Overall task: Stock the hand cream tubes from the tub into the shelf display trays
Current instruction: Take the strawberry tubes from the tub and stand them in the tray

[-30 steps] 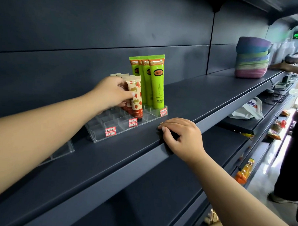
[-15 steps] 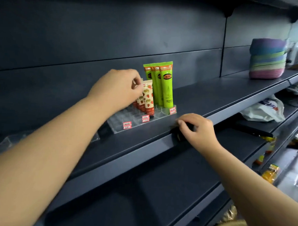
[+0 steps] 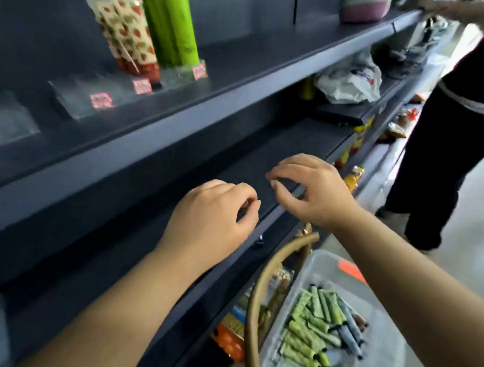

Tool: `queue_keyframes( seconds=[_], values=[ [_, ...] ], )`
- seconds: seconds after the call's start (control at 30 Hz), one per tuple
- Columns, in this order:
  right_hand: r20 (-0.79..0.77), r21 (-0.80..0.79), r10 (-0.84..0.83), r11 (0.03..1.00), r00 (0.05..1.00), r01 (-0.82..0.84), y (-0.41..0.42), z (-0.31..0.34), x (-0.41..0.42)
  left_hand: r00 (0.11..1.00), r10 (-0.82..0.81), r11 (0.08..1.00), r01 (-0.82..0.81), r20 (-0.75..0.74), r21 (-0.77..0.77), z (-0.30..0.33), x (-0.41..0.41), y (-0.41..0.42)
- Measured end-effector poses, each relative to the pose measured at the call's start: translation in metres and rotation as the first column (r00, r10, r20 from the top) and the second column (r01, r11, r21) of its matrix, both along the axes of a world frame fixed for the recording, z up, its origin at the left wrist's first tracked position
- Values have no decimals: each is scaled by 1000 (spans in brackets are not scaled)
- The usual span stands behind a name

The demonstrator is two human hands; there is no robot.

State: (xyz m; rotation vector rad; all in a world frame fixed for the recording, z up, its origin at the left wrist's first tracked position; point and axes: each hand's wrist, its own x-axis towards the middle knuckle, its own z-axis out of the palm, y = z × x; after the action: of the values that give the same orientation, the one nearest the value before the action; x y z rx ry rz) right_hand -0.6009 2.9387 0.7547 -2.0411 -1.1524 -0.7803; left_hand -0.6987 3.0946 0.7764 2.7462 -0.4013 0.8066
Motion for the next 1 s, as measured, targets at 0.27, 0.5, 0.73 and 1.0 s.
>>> queue_keyframes(
  seconds=[0.27,0.5,0.73,1.0],
  values=[
    [-281,-207,-291,949,915,238,-56,-90,-44,929,-254,967,237,-270,-94,-94,13,-28],
    [-527,-363,-449,886,721,287,-98,-165,-77,799,-303,952,281,-519,-123,-164,2,-52],
    [-667,-530,-542,827,512,186,-155,-230,-89,671,-157,987,87,-724,-133,-215,-9,-79],
    [-723,-600,-493,795,484,-86,-182,-251,-64,606,-59,969,-155,-793,-191,-251,-30,-117]
  ],
)
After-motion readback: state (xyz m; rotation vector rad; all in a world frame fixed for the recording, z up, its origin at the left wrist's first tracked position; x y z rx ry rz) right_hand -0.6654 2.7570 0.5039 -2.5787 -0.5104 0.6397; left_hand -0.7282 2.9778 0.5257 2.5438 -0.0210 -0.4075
